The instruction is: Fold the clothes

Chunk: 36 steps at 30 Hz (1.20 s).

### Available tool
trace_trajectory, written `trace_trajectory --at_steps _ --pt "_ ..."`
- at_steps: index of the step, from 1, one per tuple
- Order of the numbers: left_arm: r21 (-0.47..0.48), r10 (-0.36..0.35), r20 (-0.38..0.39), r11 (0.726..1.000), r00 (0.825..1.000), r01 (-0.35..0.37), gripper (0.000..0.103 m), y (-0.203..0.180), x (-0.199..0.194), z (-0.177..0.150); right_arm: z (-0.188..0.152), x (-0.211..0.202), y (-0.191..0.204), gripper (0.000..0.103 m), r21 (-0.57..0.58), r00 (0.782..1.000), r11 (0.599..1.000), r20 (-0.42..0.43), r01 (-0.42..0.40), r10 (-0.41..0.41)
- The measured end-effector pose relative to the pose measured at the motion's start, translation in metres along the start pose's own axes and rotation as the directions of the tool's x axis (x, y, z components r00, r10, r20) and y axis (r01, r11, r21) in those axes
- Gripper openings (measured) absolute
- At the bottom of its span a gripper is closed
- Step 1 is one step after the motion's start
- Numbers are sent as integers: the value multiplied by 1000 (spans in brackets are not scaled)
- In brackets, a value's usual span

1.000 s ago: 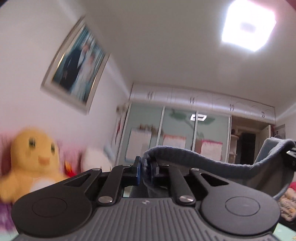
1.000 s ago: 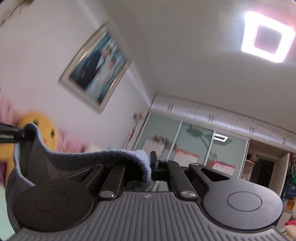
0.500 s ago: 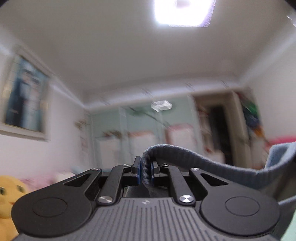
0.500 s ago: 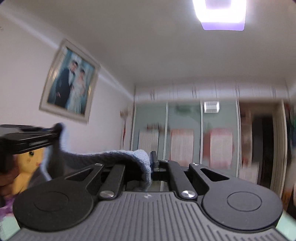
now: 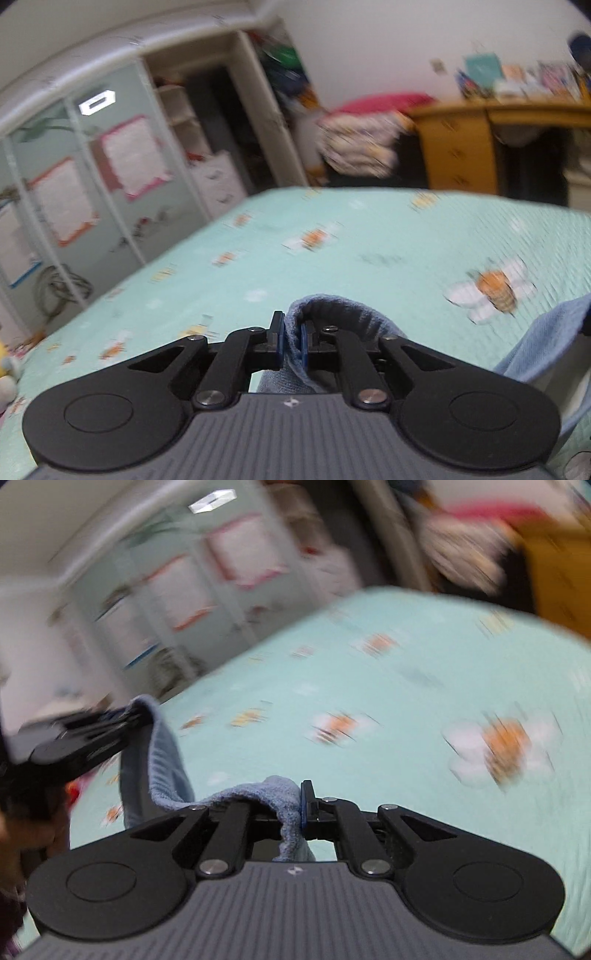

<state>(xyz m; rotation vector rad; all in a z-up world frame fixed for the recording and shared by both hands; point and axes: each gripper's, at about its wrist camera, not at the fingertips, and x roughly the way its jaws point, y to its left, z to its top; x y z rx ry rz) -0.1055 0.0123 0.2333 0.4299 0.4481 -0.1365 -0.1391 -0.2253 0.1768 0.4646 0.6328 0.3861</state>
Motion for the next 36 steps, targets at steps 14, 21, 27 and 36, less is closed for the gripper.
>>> trace_trajectory --at_steps 14,21,27,36 --pt "81 -57 -300 993 952 85 66 -55 76 -38 -63 46 -135 34 249 989 959 -97 133 -112" --pt "-110 -136 -306 988 942 107 70 -20 59 -82 -59 29 -141 54 232 984 957 -71 174 -161" --pt "-354 -101 -296 935 950 -11 77 39 27 -142 -56 42 -105 58 66 995 995 -75 72 -67" --pt "-430 -22 -436 883 900 -187 77 70 -5 -230 -93 95 -61 57 -182 963 983 -259 33 -80"
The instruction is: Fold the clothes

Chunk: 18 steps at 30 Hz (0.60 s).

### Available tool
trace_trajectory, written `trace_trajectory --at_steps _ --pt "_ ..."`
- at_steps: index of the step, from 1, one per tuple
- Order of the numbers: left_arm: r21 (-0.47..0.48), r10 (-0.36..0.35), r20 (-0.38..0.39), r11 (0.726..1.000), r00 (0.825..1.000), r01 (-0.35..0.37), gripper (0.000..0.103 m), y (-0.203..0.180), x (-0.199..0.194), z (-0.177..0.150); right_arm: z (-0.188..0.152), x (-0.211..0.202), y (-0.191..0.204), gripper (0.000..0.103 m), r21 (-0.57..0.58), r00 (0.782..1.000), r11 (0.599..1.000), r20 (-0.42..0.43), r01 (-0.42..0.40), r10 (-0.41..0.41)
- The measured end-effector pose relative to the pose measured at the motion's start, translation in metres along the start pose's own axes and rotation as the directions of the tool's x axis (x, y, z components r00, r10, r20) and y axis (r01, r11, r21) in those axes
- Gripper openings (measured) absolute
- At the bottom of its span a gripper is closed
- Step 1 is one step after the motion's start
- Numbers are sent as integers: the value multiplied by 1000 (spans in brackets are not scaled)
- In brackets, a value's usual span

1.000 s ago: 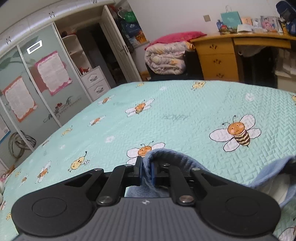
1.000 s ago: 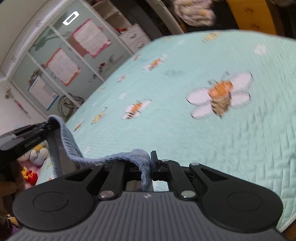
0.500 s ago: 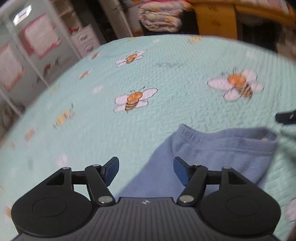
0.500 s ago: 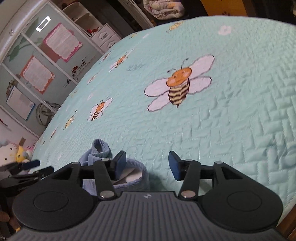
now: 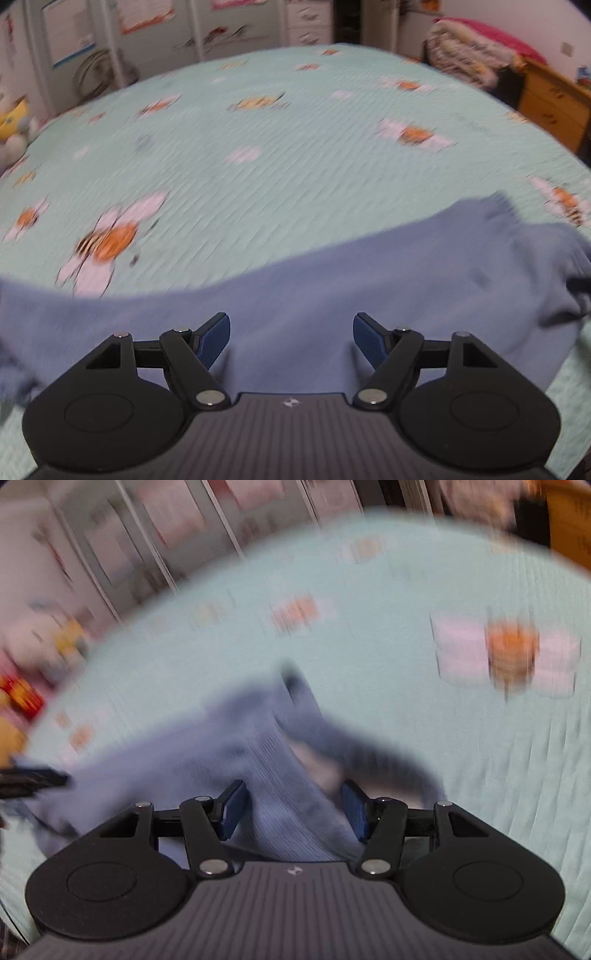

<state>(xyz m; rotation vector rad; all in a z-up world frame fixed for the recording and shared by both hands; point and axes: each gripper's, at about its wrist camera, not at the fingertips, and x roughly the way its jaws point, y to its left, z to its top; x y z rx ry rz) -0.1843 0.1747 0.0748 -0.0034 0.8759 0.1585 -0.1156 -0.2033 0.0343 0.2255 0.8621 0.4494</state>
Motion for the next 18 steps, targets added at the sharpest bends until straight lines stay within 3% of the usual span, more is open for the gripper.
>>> trace_trajectory --at_steps 5,9,13,15,18 --pt "-105 -38 30 994 999 41 77 13 -12 -19 -9 -7 -9 57 14 1000 1000 -18 -19 20" --pt "-164 -61 64 984 996 71 77 19 -18 -25 0 -28 -10 57 47 989 989 45 -142 140" --pt "-222 -85 105 969 991 107 77 32 -23 -20 18 -41 -8 59 65 971 974 115 -218 210" --pt "-200 -58 122 976 991 82 77 37 -24 -14 28 -41 -6 64 58 966 971 135 -232 223" --pt "-161 11 146 987 989 13 77 48 -23 -1 42 -28 -3 66 11 976 986 140 -168 164"
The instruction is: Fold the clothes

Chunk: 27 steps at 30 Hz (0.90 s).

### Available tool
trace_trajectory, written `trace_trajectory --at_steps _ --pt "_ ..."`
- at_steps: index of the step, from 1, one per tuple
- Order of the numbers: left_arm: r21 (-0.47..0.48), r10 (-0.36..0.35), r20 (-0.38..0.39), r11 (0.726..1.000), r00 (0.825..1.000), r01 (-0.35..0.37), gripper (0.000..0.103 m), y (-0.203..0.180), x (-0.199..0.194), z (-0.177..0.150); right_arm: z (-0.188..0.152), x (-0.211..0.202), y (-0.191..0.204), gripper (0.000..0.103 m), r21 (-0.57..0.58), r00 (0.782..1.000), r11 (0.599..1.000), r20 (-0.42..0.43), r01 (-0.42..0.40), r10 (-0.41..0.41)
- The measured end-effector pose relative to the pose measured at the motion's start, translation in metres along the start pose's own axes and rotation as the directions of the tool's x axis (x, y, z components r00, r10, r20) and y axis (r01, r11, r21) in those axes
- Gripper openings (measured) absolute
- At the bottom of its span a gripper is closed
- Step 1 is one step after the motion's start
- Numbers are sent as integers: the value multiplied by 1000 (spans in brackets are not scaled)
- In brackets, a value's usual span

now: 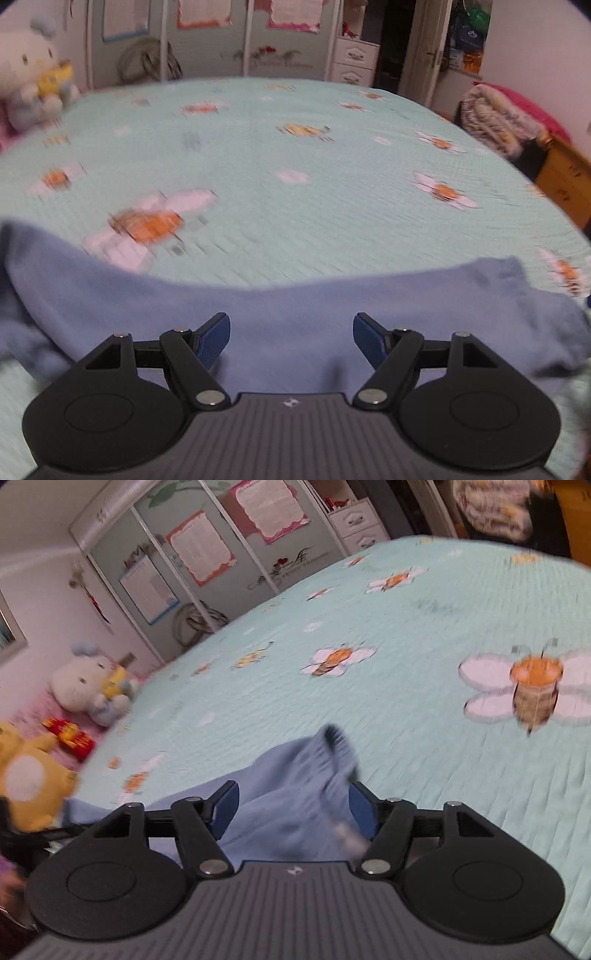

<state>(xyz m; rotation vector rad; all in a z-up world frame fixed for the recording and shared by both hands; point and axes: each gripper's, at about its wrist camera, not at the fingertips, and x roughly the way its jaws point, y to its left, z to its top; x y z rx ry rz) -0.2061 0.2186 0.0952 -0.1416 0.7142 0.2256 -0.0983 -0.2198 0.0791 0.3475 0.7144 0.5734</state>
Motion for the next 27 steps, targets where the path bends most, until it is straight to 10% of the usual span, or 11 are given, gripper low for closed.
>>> trace_trajectory --at_steps 8,14,27 --pt "273 73 -40 960 997 -59 83 -1 50 23 36 62 -11 69 -89 995 996 -86 33 -40" --pt "338 -3 -152 940 988 55 83 3 93 33 58 107 -17 73 -138 985 990 -168 -2 -22" --pt "267 -134 -332 936 934 229 85 16 141 43 50 160 -17 79 -165 919 965 -371 -205 131"
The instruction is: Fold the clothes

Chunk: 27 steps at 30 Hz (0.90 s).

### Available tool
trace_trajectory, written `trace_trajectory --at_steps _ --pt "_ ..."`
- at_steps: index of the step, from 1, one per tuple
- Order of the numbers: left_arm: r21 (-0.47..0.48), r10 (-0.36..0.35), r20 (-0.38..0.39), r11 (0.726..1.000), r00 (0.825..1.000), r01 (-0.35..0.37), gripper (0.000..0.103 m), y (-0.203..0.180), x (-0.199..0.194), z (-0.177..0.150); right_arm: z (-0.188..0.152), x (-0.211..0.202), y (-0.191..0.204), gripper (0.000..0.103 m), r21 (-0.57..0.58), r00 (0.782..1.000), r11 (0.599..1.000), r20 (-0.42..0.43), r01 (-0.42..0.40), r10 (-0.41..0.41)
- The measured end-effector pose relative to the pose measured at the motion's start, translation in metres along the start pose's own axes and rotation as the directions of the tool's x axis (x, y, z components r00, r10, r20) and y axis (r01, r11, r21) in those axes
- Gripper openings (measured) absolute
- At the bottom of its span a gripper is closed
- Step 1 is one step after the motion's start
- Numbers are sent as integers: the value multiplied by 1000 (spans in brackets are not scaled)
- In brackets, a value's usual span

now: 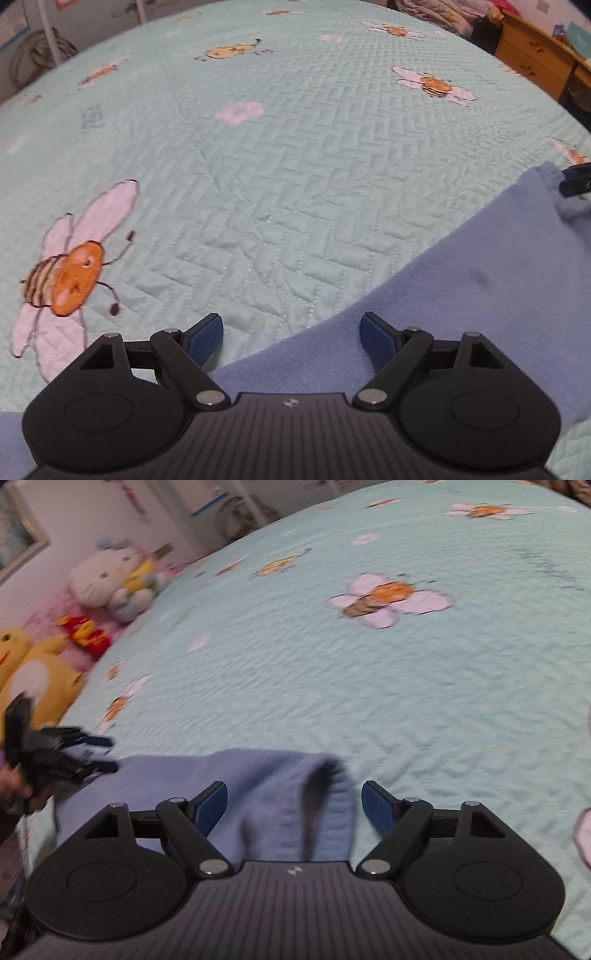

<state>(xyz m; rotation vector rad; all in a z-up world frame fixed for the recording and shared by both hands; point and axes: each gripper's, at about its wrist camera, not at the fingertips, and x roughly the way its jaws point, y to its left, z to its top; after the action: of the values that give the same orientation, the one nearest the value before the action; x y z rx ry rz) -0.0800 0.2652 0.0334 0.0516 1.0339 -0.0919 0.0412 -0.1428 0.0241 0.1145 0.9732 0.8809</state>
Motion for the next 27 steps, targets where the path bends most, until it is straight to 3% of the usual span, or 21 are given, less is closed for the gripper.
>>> trace_trajectory --at_steps 2,4,7,13,19,22,24,25,27 --pt "4 -25 -3 1000 1000 25 81 -1 0 -1 -2 1 8 72 -38 1000 999 0 30 -30" --pt "7 -77 -6 997 997 77 75 -3 -2 -2 -5 0 15 50 -71 997 995 10 76 -76" --pt "13 -128 -6 992 992 128 71 -5 -7 -1 -9 -3 22 27 -90 995 991 31 101 -98" --pt "-84 -203 -16 976 979 201 75 8 -1 1 -21 -1 53 17 -229 974 948 99 220 -202" --pt "-19 -185 -21 983 982 185 80 -6 0 -1 -34 -14 96 14 -385 920 845 279 371 -276" --pt "-30 -170 11 985 985 170 68 -10 -7 -6 -35 -25 110 14 -404 888 812 366 420 -278" --pt "-40 -147 36 988 989 148 42 -14 -12 -9 -32 -26 114 14 -406 875 798 386 445 -291" --pt "-41 -122 48 991 991 124 35 -17 -16 -10 -30 -24 113 14 -411 870 787 387 461 -307" --pt "-45 -56 74 997 996 60 12 -23 -23 -11 -27 -20 113 14 -417 857 765 389 490 -337"
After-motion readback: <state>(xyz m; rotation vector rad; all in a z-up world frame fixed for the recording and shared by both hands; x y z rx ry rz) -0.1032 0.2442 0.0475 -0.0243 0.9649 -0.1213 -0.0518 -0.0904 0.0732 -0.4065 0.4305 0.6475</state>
